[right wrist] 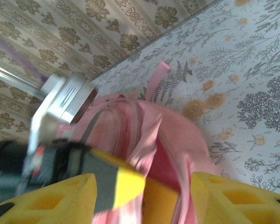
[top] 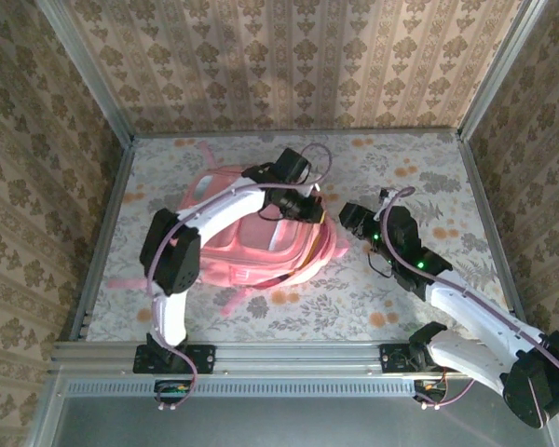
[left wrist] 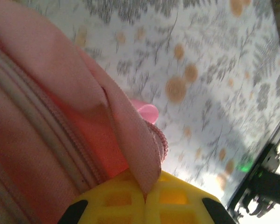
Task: Pack the student bag
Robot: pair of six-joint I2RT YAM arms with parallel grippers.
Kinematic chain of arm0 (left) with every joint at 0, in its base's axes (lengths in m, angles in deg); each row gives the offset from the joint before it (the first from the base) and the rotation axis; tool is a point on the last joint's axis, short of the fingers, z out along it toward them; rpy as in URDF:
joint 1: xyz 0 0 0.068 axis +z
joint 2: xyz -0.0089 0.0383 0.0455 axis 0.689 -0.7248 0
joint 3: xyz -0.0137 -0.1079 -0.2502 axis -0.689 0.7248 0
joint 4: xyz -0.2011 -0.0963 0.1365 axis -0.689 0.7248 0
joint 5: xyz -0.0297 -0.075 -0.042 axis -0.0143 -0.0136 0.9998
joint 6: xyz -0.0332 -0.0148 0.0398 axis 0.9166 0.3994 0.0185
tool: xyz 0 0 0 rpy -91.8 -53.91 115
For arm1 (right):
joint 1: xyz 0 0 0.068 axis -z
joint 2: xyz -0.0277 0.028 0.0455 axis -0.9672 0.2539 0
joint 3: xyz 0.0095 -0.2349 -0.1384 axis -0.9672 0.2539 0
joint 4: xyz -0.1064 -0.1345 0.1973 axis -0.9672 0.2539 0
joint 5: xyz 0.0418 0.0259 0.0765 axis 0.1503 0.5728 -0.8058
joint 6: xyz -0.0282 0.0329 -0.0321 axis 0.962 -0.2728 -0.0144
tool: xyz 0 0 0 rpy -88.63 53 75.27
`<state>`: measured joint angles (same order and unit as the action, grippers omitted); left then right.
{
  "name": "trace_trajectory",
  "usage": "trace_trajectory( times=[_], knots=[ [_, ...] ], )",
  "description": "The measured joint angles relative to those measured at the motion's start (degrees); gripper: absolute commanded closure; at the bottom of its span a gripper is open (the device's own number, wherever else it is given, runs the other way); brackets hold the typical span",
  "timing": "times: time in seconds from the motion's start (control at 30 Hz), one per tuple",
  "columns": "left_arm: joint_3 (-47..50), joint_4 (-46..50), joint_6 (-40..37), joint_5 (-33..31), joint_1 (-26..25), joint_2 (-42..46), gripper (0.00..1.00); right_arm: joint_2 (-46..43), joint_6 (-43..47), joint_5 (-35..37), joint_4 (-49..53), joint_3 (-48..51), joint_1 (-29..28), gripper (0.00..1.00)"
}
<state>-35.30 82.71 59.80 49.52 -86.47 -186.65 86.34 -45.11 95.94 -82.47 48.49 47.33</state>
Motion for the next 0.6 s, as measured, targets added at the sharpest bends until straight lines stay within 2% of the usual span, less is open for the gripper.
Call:
trace_trajectory(
  times=[0.1,0.2,0.33,0.43,0.6],
  knots=[
    [-6.0,-2.1,1.5,2.3,0.8,-4.7,0.54,-1.4,1.2,0.0,1.8,0.0,0.0,0.45],
    [-6.8,-3.5,3.1,3.4,1.2,-4.0,0.39,-3.4,2.8,-0.5,4.4,0.0,0.0,0.5],
    [0.0,-7.2,5.1,4.6,2.8,3.5,0.33,-4.9,5.7,-1.7,7.8,0.0,-2.8,0.51],
    [9.0,-9.0,6.6,5.0,6.6,13.6,0.31,-2.6,8.7,-1.6,11.6,-1.1,-10.8,0.51],
    [18.9,-9.8,7.2,3.2,12.3,28.5,0.3,8.9,11.6,-2.2,14.7,-4.7,-23.1,0.49]
  ],
)
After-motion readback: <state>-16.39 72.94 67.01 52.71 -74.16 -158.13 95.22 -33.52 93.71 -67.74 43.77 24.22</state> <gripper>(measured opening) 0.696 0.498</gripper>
